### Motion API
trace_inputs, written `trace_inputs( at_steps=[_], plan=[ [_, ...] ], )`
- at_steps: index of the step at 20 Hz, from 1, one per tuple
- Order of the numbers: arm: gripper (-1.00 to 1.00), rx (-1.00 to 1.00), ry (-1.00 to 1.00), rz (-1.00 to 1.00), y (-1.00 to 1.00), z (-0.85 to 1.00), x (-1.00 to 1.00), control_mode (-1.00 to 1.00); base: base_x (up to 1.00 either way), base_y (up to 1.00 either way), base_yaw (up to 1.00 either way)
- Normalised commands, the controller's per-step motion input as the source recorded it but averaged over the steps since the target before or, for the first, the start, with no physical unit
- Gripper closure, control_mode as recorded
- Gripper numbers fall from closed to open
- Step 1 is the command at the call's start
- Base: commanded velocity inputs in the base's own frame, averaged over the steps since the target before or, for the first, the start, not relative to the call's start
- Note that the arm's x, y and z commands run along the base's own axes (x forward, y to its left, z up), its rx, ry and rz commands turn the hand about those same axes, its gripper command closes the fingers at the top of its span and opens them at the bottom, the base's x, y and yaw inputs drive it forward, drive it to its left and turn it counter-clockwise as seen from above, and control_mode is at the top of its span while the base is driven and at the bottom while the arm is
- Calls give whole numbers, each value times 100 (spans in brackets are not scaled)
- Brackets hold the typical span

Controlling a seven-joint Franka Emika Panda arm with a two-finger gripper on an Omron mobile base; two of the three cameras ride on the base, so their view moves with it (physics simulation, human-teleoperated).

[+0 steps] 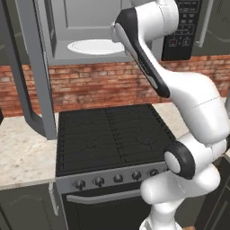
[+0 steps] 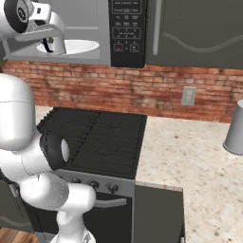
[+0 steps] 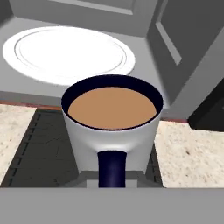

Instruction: Pick the cup of tea, navigate to the dining table, and place it on the saucer.

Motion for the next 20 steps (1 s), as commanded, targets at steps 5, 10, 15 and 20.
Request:
trace_inputs(
  at_steps=[5, 10, 15, 20],
  plan=[
    [100, 16, -40, 6, -56, -86, -100, -100, 0, 0, 0],
    [100, 12, -33, 13, -38, 4, -100, -100, 0, 0, 0],
    [100, 5, -15, 26, -28, 48, -100, -100, 0, 0, 0],
    [100, 0, -3, 9, -26, 40, -77, -100, 0, 0, 0]
  ],
)
